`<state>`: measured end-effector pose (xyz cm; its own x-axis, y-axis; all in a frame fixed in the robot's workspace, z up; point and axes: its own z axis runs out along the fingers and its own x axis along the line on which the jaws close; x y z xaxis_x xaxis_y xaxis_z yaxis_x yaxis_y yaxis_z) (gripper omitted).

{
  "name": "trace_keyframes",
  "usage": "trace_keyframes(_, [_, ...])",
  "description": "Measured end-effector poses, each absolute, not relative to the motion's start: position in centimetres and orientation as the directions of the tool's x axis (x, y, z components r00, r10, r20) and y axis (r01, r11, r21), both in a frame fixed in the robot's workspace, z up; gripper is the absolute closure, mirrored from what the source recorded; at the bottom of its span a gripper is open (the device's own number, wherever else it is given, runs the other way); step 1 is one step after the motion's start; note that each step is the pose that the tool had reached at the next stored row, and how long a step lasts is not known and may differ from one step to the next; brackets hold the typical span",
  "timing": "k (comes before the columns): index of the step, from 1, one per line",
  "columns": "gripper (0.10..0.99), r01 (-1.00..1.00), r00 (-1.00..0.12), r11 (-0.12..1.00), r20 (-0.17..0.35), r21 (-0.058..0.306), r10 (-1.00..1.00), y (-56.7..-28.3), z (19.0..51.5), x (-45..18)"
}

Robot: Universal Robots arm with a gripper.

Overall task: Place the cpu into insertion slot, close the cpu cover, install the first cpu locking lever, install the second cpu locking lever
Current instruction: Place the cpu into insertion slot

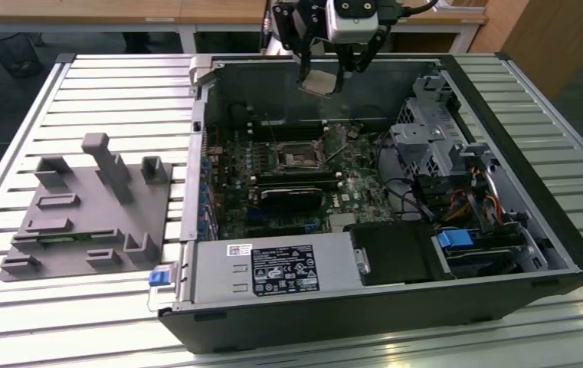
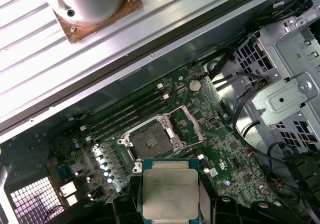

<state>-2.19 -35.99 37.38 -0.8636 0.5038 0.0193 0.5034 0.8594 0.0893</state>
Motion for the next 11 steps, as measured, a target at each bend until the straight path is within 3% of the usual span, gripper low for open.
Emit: trace_keyframes(11, [0.549, 0.552, -0.833, 0.829, 0.019, 0.089, 0.552, -35.96, 37.32, -2.19])
